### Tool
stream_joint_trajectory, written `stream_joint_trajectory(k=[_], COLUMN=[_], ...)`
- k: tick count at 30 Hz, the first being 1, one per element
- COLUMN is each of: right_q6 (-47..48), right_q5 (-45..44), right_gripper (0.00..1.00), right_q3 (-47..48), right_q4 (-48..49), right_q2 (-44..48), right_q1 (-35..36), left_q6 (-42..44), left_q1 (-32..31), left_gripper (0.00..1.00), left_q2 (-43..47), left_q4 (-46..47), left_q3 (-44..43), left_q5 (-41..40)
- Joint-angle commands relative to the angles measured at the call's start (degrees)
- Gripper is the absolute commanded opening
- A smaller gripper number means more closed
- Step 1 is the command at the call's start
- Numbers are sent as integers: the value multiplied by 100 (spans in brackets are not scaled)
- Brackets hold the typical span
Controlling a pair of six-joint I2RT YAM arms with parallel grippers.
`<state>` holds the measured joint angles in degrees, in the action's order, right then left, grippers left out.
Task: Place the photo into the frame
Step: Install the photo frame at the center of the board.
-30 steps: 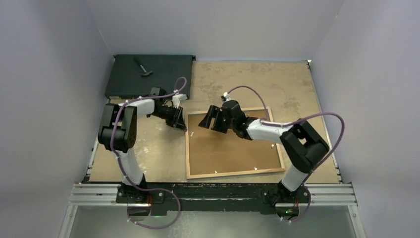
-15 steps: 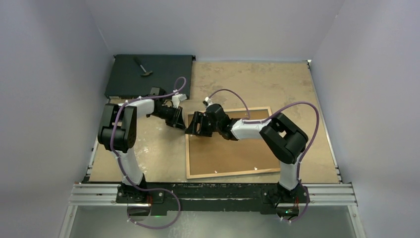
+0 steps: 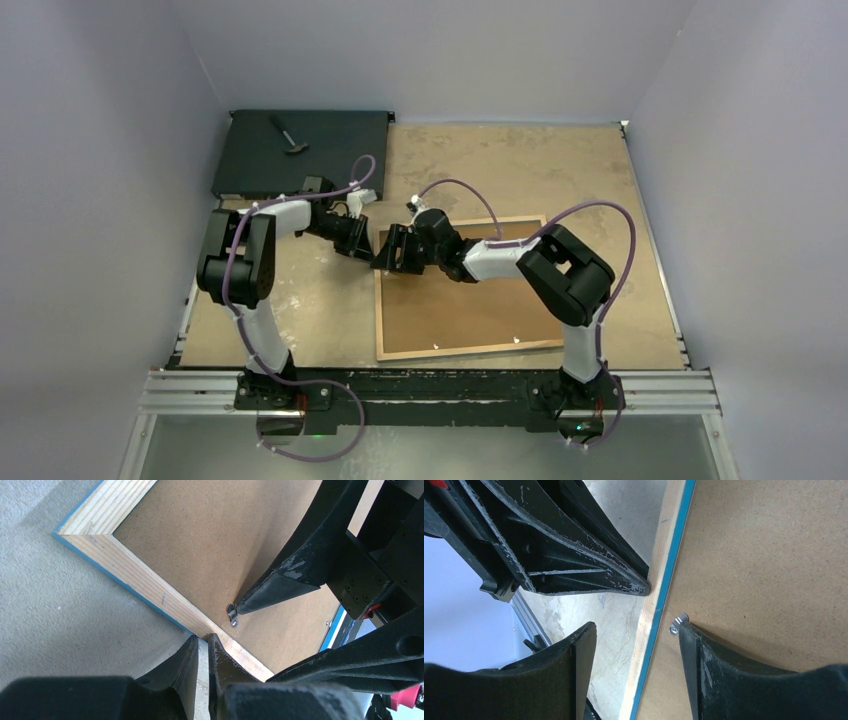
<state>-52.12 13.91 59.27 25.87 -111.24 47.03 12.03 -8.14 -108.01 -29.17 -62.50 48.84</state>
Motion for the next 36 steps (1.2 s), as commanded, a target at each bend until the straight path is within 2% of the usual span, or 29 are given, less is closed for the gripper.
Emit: stream_joint_trajectory(k=[1,19,36], right_q6=[-34,115,537], right_q5=[171,508,757], right_gripper=[63,57,55], right_q3=[160,279,527], right_q4=[74,267,12], right_q2=[-119,-420,-455], right_q1=[55,73,76], left_q6=[203,227,235], left_q1=[-30,-34,-31], left_gripper=[7,4,2], left_q2=[118,106,147], left_q4=[113,80,-12], left_q3=[86,28,-70], left_q5=[-70,-104,-129])
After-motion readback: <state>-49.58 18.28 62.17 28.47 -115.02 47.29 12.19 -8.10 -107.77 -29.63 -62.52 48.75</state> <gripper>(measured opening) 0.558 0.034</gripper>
